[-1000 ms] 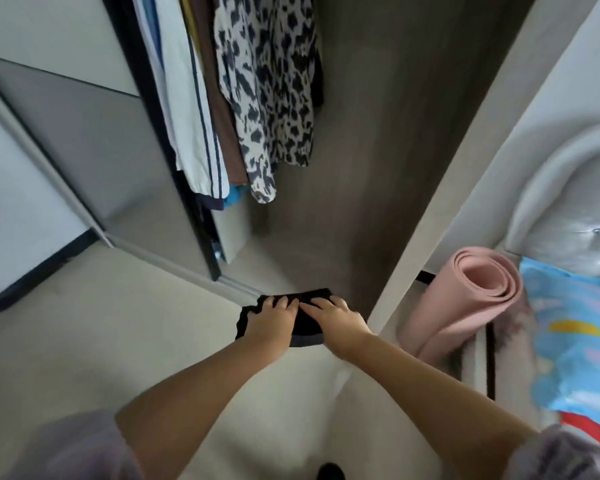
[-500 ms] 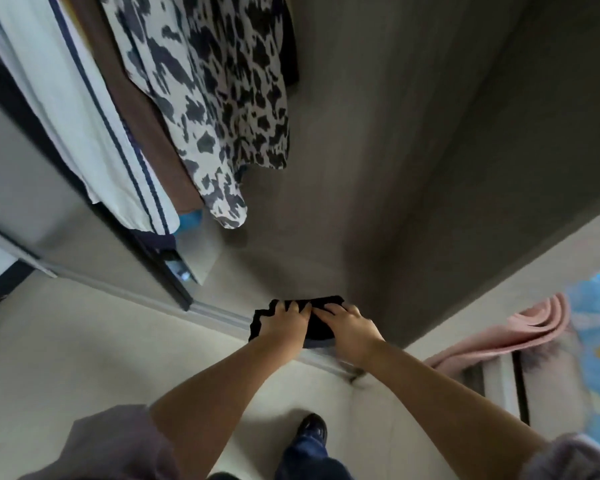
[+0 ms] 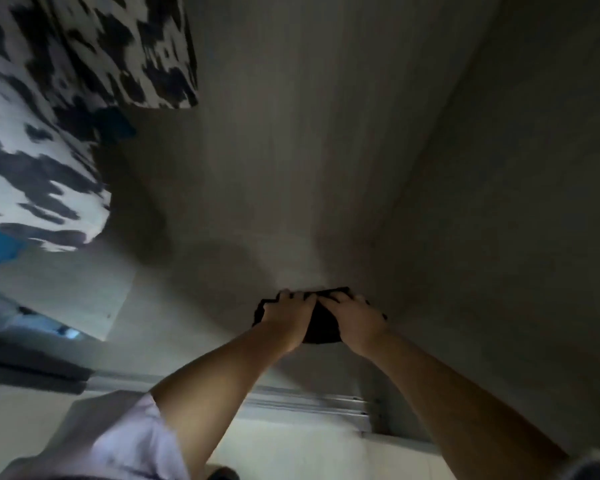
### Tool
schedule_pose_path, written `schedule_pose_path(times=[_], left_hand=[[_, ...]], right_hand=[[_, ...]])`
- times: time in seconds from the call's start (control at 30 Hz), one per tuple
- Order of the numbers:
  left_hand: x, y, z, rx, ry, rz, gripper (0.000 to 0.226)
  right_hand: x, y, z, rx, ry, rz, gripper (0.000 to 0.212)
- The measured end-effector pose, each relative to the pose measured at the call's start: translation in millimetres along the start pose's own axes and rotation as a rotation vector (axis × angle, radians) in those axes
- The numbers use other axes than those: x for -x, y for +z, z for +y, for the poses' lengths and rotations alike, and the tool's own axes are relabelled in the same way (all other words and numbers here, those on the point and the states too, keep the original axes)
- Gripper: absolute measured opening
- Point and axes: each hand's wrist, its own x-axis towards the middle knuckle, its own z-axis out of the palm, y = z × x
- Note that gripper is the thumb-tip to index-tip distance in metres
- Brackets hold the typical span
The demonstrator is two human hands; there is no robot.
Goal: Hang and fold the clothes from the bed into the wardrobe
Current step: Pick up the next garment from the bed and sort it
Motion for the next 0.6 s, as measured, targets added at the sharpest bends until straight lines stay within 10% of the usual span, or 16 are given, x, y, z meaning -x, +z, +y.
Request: schedule_pose_path(times=[0.6], left_hand=[[-219.1, 250.5, 56.2, -0.198, 0.151, 0.109, 0.074]], right_hand=[[-128.8, 274.4, 120.3, 0.085, 0.364, 0.246, 0.081]])
